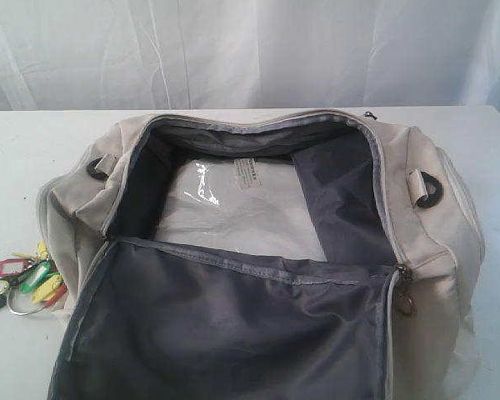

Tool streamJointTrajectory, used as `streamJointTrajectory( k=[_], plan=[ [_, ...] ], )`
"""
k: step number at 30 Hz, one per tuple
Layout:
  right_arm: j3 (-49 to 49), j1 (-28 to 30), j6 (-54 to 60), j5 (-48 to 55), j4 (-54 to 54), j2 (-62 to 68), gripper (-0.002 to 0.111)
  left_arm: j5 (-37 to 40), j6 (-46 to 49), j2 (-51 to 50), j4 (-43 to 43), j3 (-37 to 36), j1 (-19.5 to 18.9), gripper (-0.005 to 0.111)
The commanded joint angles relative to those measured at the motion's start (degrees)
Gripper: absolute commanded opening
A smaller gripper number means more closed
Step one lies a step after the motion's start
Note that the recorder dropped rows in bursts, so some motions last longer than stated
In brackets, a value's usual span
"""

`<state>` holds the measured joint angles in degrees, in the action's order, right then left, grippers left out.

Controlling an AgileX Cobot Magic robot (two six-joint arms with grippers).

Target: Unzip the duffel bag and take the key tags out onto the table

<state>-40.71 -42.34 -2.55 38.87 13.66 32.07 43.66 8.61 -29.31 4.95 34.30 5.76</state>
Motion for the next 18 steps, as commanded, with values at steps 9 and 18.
streamJointTrajectory(
  k=[9,18],
  plan=[
    [0.28,0.09,-0.46,-0.71,0.1,-0.57,0.0,-37.1,0.29,19.08,0.27,-34.3,-1.07,0.0],
    [0.28,0.09,-0.46,-1.18,-0.24,-0.48,0.0,-37.18,0.67,29.31,0.27,-34.3,-8.73,0.0]
  ],
)
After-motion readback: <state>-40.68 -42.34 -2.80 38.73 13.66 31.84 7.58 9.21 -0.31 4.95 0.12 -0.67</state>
